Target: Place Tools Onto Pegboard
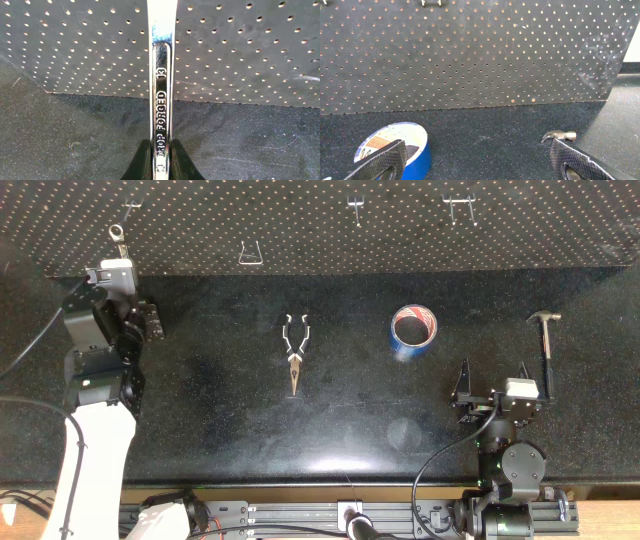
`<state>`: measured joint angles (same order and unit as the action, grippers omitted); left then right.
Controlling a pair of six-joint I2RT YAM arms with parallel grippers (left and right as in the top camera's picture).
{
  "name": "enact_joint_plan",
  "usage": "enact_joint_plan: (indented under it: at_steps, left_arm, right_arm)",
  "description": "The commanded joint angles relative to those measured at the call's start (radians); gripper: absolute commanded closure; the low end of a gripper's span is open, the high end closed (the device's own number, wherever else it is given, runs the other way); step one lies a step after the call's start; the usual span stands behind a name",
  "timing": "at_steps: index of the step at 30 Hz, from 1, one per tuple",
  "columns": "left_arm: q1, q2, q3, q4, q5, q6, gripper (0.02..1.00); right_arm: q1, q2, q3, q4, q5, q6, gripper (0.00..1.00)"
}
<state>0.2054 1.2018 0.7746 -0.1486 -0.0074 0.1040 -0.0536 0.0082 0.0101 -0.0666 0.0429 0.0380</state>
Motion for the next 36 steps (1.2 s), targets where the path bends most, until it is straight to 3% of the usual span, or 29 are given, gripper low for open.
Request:
enact_joint_plan:
  at_steps: [1,19,36]
  left_arm:
    - [-0.003,0.029,0.043,0.013,-0.018,0.009,0.989]
    - [-0.004,0.039,0.075,0.031,-0.003,0.008,0.989]
    - [-0.004,-0.049,0.075,-0.108,-0.014,0.008,0.989]
  right_arm:
    - [-0.005,-0.007,-0.006,-0.002,-0.010,-0.017,0.062]
    - [-0.005,-0.007,-0.006,-0.002,-0.010,-0.017,0.062]
    - [-0.005,-0.007,-0.006,-0.002,-0.010,-0.017,0.062]
